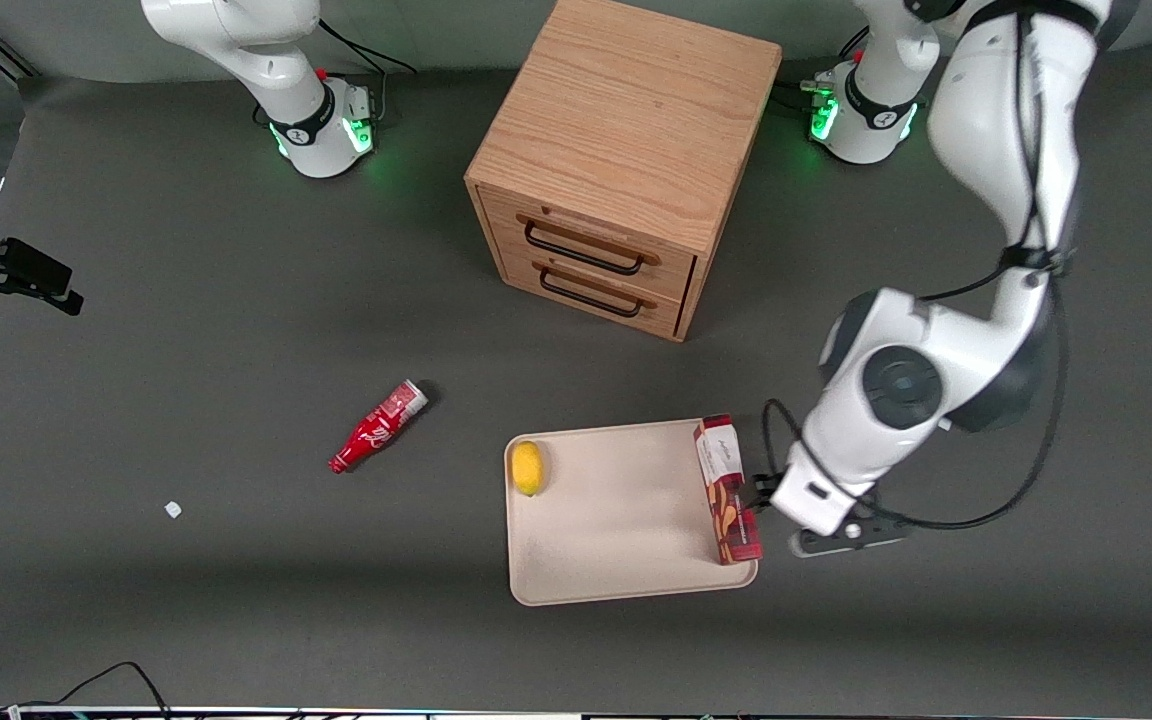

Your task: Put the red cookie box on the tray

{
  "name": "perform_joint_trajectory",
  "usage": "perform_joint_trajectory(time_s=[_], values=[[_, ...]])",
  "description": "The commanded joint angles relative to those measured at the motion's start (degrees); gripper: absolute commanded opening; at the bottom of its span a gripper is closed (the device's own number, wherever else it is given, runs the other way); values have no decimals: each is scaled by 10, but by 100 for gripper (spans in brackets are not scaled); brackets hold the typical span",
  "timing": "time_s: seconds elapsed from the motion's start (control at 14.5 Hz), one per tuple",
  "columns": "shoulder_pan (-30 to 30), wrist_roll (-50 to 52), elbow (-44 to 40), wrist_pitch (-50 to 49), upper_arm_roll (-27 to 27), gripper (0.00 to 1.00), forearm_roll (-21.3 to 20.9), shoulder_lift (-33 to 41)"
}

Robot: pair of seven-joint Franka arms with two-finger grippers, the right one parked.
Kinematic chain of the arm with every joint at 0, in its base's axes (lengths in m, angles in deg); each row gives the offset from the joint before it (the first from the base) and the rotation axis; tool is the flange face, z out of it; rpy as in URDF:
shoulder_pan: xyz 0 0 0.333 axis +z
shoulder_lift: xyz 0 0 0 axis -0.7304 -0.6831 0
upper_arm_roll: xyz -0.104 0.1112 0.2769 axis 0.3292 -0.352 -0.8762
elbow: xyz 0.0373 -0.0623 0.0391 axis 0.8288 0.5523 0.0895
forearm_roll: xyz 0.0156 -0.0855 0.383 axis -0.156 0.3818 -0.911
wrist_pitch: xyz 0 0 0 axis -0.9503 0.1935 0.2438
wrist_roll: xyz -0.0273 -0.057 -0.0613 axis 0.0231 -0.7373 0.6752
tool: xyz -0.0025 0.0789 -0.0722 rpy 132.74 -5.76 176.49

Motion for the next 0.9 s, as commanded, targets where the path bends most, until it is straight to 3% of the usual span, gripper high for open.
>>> perform_joint_trajectory(time_s=[0.0,0.28,0.48,0.83], values=[[53,-74,69,-68,0,100,25,111],[123,-186,77,-189,0,100,29,197],[190,-271,121,-238,-4,100,86,280],[211,-324,142,-304,-29,100,93,360]])
